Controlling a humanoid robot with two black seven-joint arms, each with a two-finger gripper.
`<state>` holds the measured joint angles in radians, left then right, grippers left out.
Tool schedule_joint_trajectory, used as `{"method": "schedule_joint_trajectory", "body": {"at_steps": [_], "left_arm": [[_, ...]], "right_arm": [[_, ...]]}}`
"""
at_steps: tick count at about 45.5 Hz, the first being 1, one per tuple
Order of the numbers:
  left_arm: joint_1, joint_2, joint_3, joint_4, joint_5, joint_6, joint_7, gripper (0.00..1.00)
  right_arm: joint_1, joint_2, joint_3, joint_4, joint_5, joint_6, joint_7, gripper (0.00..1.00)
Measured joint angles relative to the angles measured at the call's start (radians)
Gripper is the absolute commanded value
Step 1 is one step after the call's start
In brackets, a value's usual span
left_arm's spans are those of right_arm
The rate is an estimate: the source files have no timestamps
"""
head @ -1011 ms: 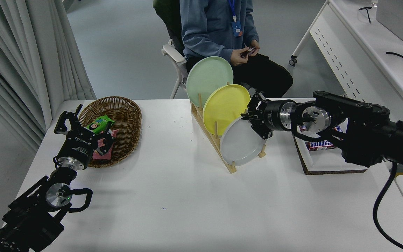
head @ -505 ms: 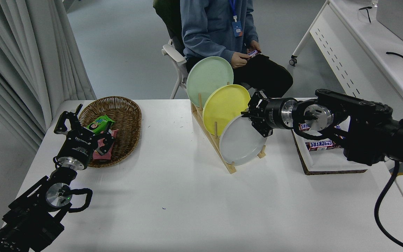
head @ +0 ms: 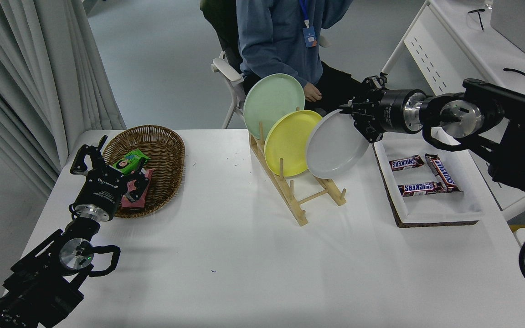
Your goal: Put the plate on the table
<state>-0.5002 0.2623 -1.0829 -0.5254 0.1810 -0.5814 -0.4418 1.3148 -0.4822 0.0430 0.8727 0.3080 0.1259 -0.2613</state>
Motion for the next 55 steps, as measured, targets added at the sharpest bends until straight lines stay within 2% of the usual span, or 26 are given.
{"method": "schedule_joint_trajectory", "body": {"at_steps": [13, 22, 37, 55], "left_arm": [[0.0, 0.0, 0.0, 0.0, 0.0, 0.0, 0.0, 1.0], [0.0, 0.0, 0.0, 0.0, 0.0, 0.0, 0.0, 1.0], [0.0, 0.0, 0.0, 0.0, 0.0, 0.0, 0.0, 1.0], [0.0, 0.0, 0.0, 0.0, 0.0, 0.0, 0.0, 1.0]], "right_arm": [[-0.096, -0.029, 0.104, 0.08, 0.143, 0.0, -0.016, 0.0], [-0.119, -0.046, 0.125, 0.127, 0.248, -0.052, -0.023, 0.0], [-0.05, -0.047, 0.138, 0.24, 0.373, -0.337, -0.025, 0.0], [-0.021, -0.005, 0.138, 0.386, 0.46, -0.585, -0.018, 0.0]]}}
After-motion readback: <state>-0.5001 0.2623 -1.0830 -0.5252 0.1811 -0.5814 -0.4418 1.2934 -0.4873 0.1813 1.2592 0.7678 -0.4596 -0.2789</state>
